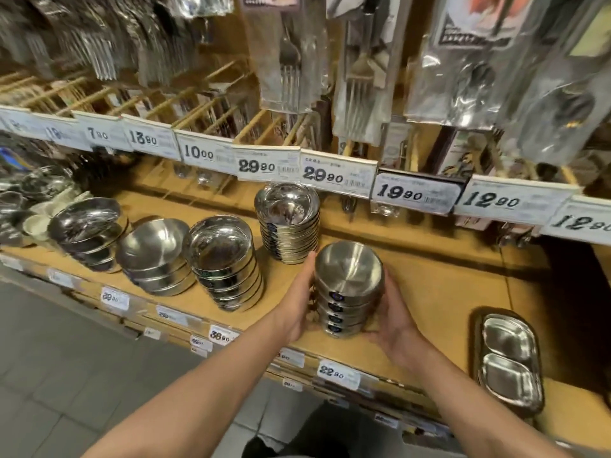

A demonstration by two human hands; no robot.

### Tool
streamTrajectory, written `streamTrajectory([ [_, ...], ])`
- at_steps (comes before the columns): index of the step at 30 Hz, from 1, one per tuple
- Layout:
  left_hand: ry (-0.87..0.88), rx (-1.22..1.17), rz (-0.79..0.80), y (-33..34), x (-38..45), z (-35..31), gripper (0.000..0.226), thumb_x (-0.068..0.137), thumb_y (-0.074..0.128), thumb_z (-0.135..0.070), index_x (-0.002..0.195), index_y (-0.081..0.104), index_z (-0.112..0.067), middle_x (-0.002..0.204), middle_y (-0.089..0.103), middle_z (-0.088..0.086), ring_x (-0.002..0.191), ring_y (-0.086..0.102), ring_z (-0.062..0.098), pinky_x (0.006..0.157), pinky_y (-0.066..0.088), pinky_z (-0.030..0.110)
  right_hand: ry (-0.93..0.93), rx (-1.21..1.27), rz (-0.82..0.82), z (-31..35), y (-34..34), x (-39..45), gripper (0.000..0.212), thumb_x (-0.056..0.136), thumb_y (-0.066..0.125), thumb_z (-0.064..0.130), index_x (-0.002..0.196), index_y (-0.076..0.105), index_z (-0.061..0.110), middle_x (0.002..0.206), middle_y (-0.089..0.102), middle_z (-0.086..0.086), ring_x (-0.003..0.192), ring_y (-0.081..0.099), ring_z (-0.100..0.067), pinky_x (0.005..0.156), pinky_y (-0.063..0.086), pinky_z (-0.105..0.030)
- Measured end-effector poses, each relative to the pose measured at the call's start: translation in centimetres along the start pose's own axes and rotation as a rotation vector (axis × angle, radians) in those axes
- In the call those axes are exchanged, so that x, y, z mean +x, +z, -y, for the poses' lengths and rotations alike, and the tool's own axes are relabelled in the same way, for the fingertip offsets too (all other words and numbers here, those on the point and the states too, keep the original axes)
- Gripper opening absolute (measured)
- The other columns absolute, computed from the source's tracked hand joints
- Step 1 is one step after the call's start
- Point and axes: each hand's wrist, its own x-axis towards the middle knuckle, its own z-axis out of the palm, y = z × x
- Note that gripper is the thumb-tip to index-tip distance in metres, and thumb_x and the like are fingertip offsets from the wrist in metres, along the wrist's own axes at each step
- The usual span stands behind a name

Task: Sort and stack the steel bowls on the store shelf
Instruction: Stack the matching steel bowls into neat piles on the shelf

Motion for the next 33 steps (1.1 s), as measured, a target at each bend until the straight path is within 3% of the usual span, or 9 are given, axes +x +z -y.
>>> streamTrajectory([
  [4,-0.008,0.019,-0.061,-1.4,0.0,0.2,0.097,0.061,0.037,-0.100,0.133,0.054,-0.036,0.132,0.059,0.001,0.119,0.054,0.023,0.088,0.050,0.045,-0.025,-0.084,0.116,-0.9,0.3,-0.1,0.094,0.062,0.044,0.094,0.143,0.046,0.046,0.133,0.053,0.012,0.123,0.048,-0.012,0.104,0.045,-0.058],
  [7,-0.012,0.010,-0.088,-2.6,-0.2,0.3,0.090,0.062,0.037,-0.100,0.126,0.058,-0.039,0.129,0.060,-0.002,0.118,0.054,0.022,0.089,0.050,0.046,-0.073,-0.125,0.187,-1.4,0.9,0.0,0.080,0.074,0.041,0.095,0.143,0.045,0.053,0.134,0.052,0.020,0.118,0.049,0.001,0.106,0.044,-0.058],
  [12,-0.012,-0.018,-0.116,-3.8,-0.7,0.6,0.098,0.063,0.038,-0.099,0.138,0.054,-0.036,0.137,0.057,0.002,0.123,0.052,0.025,0.094,0.048,0.049,-0.074,-0.128,0.239,-1.9,2.1,0.2,0.052,0.083,0.035,0.089,0.126,0.049,0.064,0.123,0.053,0.032,0.117,0.049,0.004,0.111,0.039,-0.064],
  [18,0.009,-0.064,-0.111,-4.5,-1.0,0.6,0.088,0.072,0.040,-0.094,0.141,0.052,-0.040,0.140,0.051,0.001,0.126,0.049,0.029,0.101,0.044,0.058,-0.086,-0.129,0.278,-1.8,2.2,0.0,0.069,0.087,0.037,0.084,0.149,0.039,0.052,0.148,0.047,0.015,0.134,0.046,-0.010,0.106,0.044,-0.064],
  [24,0.030,-0.044,-0.117,-4.1,-1.2,1.2,0.096,0.062,0.044,-0.098,0.139,0.052,-0.040,0.130,0.056,-0.003,0.122,0.052,0.025,0.103,0.043,0.058,-0.096,-0.101,0.259,-1.9,2.4,-0.4,0.069,0.090,0.035,0.081,0.150,0.039,0.047,0.151,0.047,0.011,0.131,0.049,-0.010,0.100,0.050,-0.058],
  [29,0.058,-0.040,-0.107,-4.1,-1.5,1.6,0.075,0.070,0.040,-0.096,0.125,0.058,-0.050,0.131,0.057,-0.007,0.122,0.052,0.022,0.101,0.046,0.055,-0.096,-0.101,0.216,-2.4,2.5,-0.5,0.068,0.088,0.038,0.082,0.146,0.045,0.049,0.147,0.051,0.013,0.128,0.050,-0.008,0.090,0.054,-0.050],
  [31,0.065,-0.039,-0.112,-4.0,-1.7,1.8,0.066,0.072,0.038,-0.095,0.118,0.060,-0.053,0.129,0.058,-0.008,0.120,0.053,0.020,0.096,0.049,0.050,-0.097,-0.100,0.210,-2.6,2.6,-0.5,0.067,0.087,0.037,0.084,0.145,0.046,0.050,0.147,0.052,0.015,0.125,0.050,-0.005,0.095,0.052,-0.054],
  [33,0.071,-0.036,-0.121,-4.0,-1.7,1.8,0.073,0.071,0.037,-0.096,0.125,0.058,-0.050,0.130,0.059,-0.007,0.118,0.054,0.018,0.089,0.050,0.046,-0.082,-0.097,0.203,-2.8,2.7,-0.3,0.069,0.088,0.035,0.084,0.147,0.045,0.048,0.148,0.052,0.014,0.126,0.051,-0.006,0.104,0.046,-0.060],
])
